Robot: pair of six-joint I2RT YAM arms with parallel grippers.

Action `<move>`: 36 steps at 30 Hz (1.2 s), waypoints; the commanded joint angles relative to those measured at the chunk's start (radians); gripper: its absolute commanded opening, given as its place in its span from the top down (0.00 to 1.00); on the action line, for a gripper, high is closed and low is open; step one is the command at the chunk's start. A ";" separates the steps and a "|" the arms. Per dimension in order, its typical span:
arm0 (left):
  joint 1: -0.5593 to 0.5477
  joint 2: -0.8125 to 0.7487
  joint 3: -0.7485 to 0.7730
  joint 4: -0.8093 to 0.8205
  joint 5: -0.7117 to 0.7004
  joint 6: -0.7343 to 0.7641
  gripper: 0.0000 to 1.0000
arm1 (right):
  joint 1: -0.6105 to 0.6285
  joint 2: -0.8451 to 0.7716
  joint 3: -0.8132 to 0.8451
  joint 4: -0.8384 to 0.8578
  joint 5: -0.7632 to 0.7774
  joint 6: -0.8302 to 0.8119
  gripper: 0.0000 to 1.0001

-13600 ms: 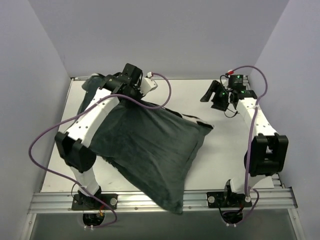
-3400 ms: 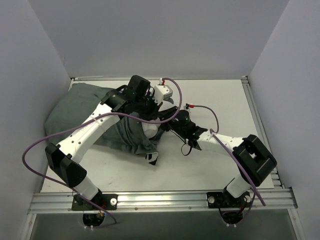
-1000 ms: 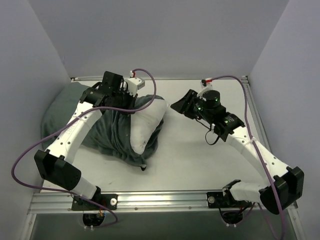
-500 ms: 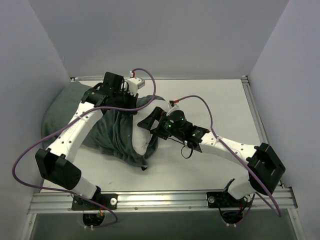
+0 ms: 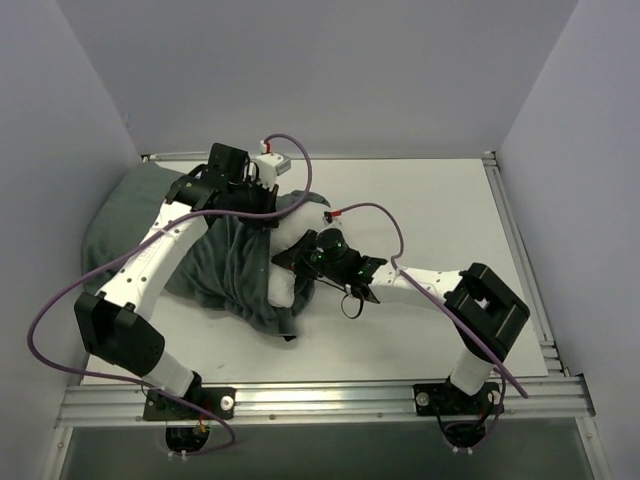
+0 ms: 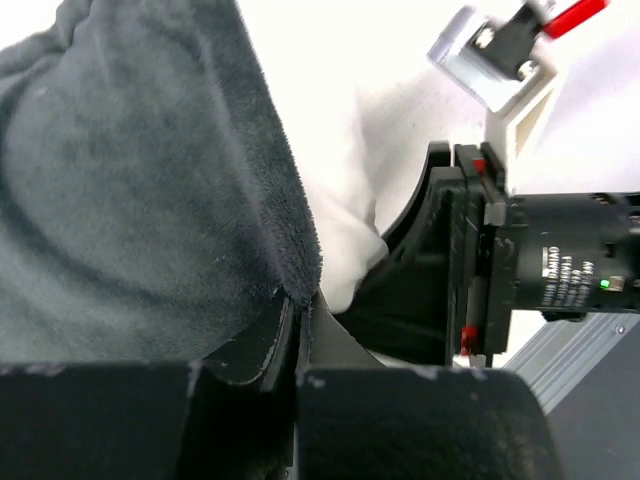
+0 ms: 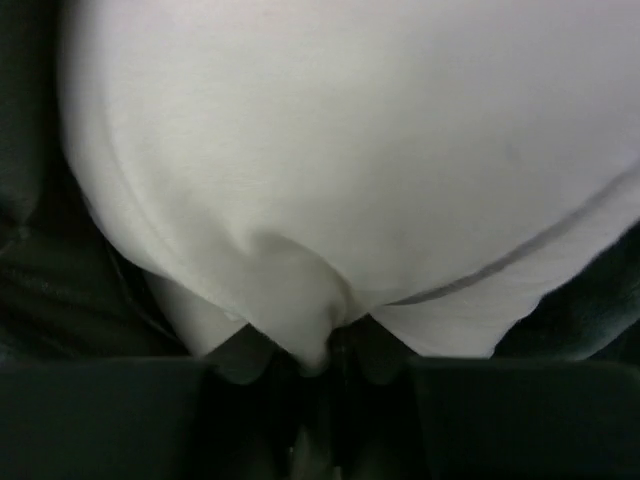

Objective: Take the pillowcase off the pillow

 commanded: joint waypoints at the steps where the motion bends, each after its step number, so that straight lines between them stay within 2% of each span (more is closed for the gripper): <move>1: 0.000 -0.023 0.008 0.062 0.070 -0.013 0.98 | -0.014 0.004 -0.054 0.133 0.024 0.057 0.99; 3: 0.001 -0.028 0.003 0.059 0.055 -0.004 0.97 | -0.020 -0.007 -0.042 0.096 0.015 0.028 1.00; 5: 0.000 -0.025 0.003 0.052 0.028 0.014 0.86 | -0.025 -0.019 -0.040 0.098 -0.003 0.012 1.00; 6: 0.000 -0.023 0.004 0.044 0.012 0.025 0.74 | -0.027 -0.028 -0.040 0.093 -0.011 0.005 1.00; 9: -0.003 -0.014 -0.002 0.006 -0.060 0.079 0.63 | -0.028 -0.086 -0.020 0.055 -0.008 -0.035 1.00; 11: -0.003 -0.016 -0.025 0.002 -0.126 0.113 0.62 | -0.030 -0.114 0.009 0.004 -0.006 -0.064 1.00; 12: -0.002 -0.019 -0.032 0.008 -0.153 0.123 0.67 | -0.034 -0.147 0.015 -0.011 -0.006 -0.087 1.00; 15: 0.012 -0.029 -0.043 0.033 -0.258 0.120 0.95 | -0.068 -0.239 0.012 -0.045 -0.022 -0.103 1.00; 16: 0.014 -0.031 -0.042 0.041 -0.279 0.122 0.98 | -0.082 -0.267 0.006 -0.048 -0.049 -0.103 1.00; 19: 0.014 -0.030 -0.040 0.065 -0.344 0.146 0.98 | -0.144 -0.402 -0.023 -0.051 -0.085 -0.098 1.00; 23: 0.018 -0.011 -0.048 0.081 -0.398 0.163 0.98 | -0.200 -0.540 0.048 -0.222 -0.071 -0.181 1.00; 27: 0.038 0.018 -0.039 0.090 -0.433 0.180 0.98 | -0.312 -0.647 0.122 -0.359 -0.144 -0.213 1.00; 28: 0.044 0.021 -0.042 0.097 -0.443 0.195 0.98 | -0.347 -0.665 0.133 -0.388 -0.163 -0.224 1.00; 30: 0.058 0.018 -0.087 0.134 -0.465 0.226 0.98 | -0.492 -0.709 0.160 -0.497 -0.210 -0.267 1.00; 33: 0.064 -0.009 -0.195 0.166 -0.445 0.271 0.98 | -0.695 -0.686 0.254 -0.588 -0.313 -0.310 1.00; 34: 0.064 -0.022 -0.224 0.174 -0.434 0.290 0.98 | -0.727 -0.673 0.310 -0.593 -0.392 -0.310 1.00; 36: 0.073 -0.031 -0.307 0.222 -0.453 0.323 0.98 | -0.761 -0.633 0.361 -0.586 -0.427 -0.310 1.00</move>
